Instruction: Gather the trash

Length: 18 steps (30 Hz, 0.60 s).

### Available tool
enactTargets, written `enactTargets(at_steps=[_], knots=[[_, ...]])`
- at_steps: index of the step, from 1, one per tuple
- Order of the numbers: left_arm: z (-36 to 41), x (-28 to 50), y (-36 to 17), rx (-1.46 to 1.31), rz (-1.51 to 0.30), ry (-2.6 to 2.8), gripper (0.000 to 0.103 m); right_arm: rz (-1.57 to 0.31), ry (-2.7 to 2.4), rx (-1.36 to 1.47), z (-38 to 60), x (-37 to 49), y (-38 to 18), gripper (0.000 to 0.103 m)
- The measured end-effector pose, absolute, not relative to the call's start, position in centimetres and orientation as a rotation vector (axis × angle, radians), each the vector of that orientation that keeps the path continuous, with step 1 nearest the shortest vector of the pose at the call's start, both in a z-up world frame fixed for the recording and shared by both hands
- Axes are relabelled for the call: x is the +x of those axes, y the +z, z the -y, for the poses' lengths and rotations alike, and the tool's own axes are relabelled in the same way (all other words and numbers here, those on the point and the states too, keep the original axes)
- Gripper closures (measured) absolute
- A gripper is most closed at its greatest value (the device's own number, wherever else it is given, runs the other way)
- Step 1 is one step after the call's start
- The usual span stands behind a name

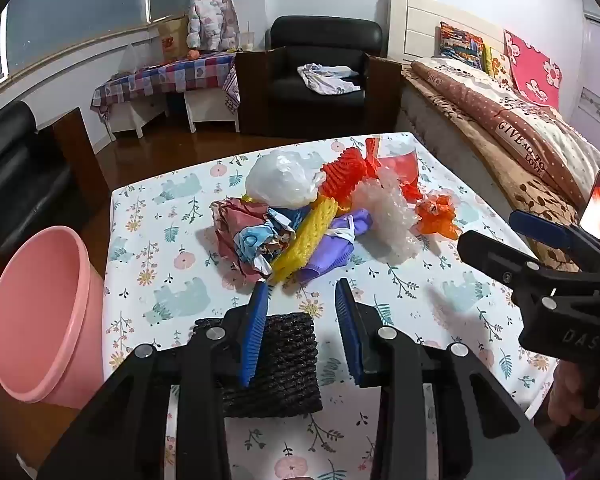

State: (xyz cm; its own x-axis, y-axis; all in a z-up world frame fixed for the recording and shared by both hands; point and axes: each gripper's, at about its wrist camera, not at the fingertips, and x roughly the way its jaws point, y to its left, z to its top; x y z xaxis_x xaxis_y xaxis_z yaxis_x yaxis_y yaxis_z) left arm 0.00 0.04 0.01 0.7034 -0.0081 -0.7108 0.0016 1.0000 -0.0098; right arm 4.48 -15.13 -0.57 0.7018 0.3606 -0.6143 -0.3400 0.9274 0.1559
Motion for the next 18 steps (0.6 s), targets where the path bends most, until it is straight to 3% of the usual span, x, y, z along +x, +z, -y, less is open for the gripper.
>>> enactTargets(at_steps=[18], knots=[[0.28,-0.15,-0.72,-0.007,-0.798,-0.008,0.068,-0.681,0.396,0.03,15.24,4.21,-0.55,0.013]])
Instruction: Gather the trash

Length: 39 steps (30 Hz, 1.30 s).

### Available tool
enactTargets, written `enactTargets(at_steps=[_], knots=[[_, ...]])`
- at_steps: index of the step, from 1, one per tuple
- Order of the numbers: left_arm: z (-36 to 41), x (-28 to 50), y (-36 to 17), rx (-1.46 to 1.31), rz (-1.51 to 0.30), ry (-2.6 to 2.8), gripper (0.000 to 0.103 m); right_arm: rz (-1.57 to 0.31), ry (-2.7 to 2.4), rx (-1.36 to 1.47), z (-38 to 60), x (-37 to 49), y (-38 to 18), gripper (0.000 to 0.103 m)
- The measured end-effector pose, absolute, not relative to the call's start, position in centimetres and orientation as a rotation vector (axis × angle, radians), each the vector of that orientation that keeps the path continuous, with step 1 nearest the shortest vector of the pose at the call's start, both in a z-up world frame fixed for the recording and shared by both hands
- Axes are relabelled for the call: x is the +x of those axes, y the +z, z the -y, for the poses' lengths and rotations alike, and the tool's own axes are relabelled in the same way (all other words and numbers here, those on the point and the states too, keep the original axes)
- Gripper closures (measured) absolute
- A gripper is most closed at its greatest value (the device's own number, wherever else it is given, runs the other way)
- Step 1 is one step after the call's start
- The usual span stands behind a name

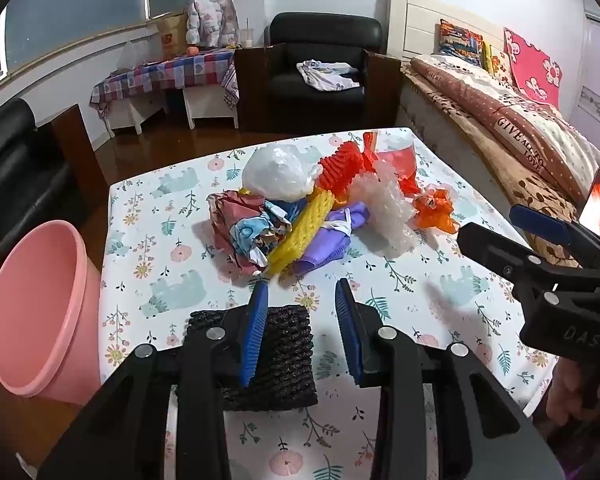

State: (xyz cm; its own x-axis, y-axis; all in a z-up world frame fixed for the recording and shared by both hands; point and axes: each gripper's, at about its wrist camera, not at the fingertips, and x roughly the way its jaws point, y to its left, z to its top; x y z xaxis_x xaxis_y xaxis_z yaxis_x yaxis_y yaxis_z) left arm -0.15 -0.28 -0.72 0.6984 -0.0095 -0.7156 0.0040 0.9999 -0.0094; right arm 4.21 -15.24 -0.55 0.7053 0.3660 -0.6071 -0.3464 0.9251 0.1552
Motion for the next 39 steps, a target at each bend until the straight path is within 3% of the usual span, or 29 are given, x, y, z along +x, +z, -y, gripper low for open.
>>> enactTargets(at_steps=[13,39], knots=[[0.41,-0.36,-1.27,-0.012,-0.805,-0.007,0.068,-0.672,0.406,0.031,15.09,3.71,-0.56,0.013],[0.53,-0.75,-1.07,-0.017,-0.811,-0.017,0.068,-0.669,0.419,0.019,14.78,3.29,-0.58,0.023]])
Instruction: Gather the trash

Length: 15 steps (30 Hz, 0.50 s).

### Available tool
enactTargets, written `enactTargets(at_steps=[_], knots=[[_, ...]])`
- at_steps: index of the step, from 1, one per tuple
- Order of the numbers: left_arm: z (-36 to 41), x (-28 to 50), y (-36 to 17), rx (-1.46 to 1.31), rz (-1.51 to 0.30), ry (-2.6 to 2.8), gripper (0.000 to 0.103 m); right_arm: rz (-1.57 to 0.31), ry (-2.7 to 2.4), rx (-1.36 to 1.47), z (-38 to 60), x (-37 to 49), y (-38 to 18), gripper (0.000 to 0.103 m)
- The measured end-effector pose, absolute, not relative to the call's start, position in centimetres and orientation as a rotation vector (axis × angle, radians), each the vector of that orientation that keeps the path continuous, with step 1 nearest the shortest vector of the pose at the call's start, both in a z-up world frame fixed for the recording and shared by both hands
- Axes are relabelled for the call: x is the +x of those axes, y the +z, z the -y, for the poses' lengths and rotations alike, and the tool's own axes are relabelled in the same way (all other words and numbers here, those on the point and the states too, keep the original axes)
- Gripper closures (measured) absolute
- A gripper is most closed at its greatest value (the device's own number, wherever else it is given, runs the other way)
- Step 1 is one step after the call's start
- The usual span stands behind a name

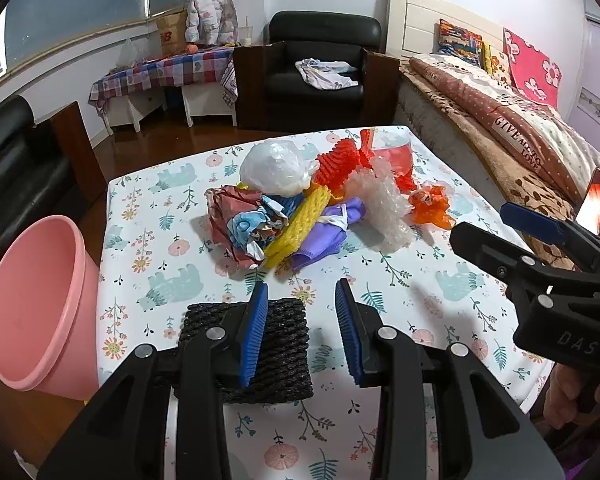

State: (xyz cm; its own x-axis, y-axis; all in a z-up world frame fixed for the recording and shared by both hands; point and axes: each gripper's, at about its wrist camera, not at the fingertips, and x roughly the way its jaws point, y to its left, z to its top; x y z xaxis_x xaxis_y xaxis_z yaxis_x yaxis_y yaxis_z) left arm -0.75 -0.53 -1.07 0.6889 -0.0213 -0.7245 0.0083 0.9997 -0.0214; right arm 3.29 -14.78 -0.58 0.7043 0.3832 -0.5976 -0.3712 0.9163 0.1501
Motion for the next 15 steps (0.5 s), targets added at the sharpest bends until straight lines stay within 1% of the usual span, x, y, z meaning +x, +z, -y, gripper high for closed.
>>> enactTargets(at_steps=[15], knots=[[0.62,-0.93,-0.55,-0.012,-0.813,-0.024,0.068,-0.665,0.427,0.014,14.81,2.99,-0.46,0.027]])
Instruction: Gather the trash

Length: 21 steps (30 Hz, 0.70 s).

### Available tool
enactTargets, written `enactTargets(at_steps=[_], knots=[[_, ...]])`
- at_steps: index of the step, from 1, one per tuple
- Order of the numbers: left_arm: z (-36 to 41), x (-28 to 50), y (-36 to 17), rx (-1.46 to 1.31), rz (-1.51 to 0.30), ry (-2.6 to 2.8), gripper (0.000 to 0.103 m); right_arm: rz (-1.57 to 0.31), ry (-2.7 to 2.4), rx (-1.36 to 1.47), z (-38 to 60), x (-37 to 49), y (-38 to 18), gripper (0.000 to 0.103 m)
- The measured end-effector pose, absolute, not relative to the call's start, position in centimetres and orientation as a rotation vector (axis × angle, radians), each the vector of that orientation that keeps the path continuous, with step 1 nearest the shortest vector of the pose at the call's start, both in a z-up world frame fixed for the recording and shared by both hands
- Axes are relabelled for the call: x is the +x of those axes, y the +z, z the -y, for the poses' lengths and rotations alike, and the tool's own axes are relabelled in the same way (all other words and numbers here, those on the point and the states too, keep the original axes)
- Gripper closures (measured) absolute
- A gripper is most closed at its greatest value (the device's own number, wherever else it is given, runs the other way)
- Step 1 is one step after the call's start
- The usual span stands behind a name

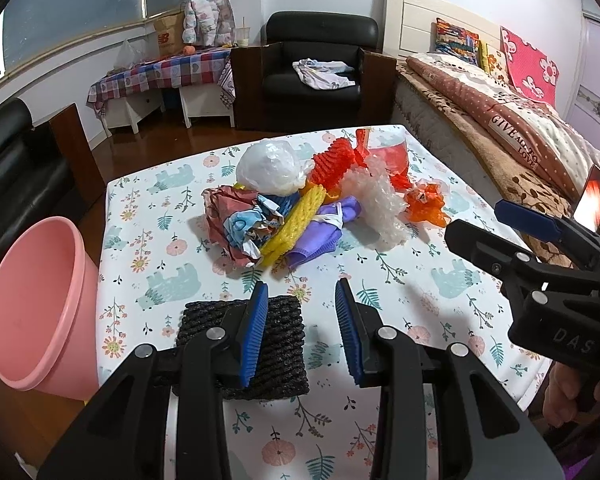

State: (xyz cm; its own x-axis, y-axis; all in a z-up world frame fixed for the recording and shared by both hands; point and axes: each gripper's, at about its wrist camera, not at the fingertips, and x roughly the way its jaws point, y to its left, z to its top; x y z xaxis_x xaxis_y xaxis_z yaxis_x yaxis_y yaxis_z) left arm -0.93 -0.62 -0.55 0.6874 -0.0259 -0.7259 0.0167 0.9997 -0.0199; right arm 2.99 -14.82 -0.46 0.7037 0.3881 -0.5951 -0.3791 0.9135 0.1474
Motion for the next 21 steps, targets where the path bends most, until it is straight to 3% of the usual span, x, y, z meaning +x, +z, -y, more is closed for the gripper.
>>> enactTargets(at_steps=[21], knots=[[1.1,-1.7,0.0,-0.008,-0.8,-0.022,0.068,-0.648,0.432,0.018,15.1,2.0,0.0,0.031]])
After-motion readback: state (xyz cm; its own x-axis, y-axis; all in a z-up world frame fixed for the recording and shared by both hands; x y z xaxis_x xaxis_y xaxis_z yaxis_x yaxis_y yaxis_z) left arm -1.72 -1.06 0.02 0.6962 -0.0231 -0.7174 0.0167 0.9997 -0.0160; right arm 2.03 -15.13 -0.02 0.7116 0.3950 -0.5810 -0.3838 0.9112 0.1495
